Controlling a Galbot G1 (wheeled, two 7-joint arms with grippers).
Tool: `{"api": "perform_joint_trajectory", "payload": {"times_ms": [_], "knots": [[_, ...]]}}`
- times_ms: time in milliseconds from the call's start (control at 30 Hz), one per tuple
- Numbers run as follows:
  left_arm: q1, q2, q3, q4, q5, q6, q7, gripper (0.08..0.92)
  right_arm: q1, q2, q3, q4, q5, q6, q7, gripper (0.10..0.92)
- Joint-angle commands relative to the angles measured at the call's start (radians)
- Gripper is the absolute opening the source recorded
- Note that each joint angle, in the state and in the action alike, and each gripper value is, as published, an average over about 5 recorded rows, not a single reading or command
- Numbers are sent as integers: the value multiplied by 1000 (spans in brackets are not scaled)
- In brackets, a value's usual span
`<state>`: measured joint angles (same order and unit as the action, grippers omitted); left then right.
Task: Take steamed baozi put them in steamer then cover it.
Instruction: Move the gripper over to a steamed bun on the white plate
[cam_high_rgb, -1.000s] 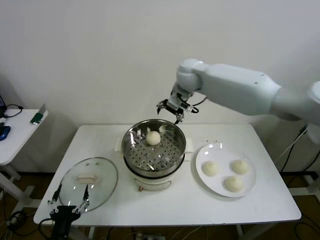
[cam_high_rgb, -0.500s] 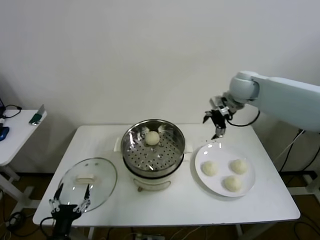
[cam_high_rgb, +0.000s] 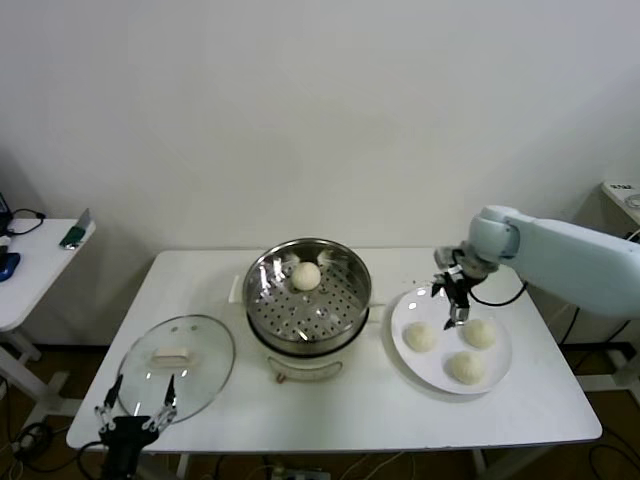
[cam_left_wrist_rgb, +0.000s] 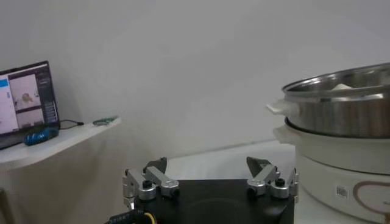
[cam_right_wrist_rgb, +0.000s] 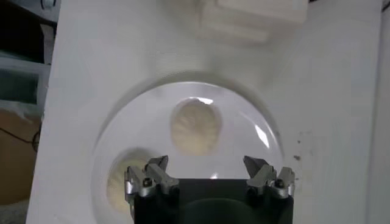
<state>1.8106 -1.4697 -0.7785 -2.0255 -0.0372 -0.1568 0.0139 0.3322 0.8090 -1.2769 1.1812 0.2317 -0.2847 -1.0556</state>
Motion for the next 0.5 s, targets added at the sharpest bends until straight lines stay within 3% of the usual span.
{"api": "perform_joint_trajectory", "payload": {"times_ms": [33, 500], "knots": [[8, -5, -2, 7, -8, -1, 5, 823, -170, 56, 113, -97, -69, -15, 0, 823], [29, -10, -6, 5, -58, 4, 10, 823, -207, 114, 156, -180, -73, -1, 15, 823]]}}
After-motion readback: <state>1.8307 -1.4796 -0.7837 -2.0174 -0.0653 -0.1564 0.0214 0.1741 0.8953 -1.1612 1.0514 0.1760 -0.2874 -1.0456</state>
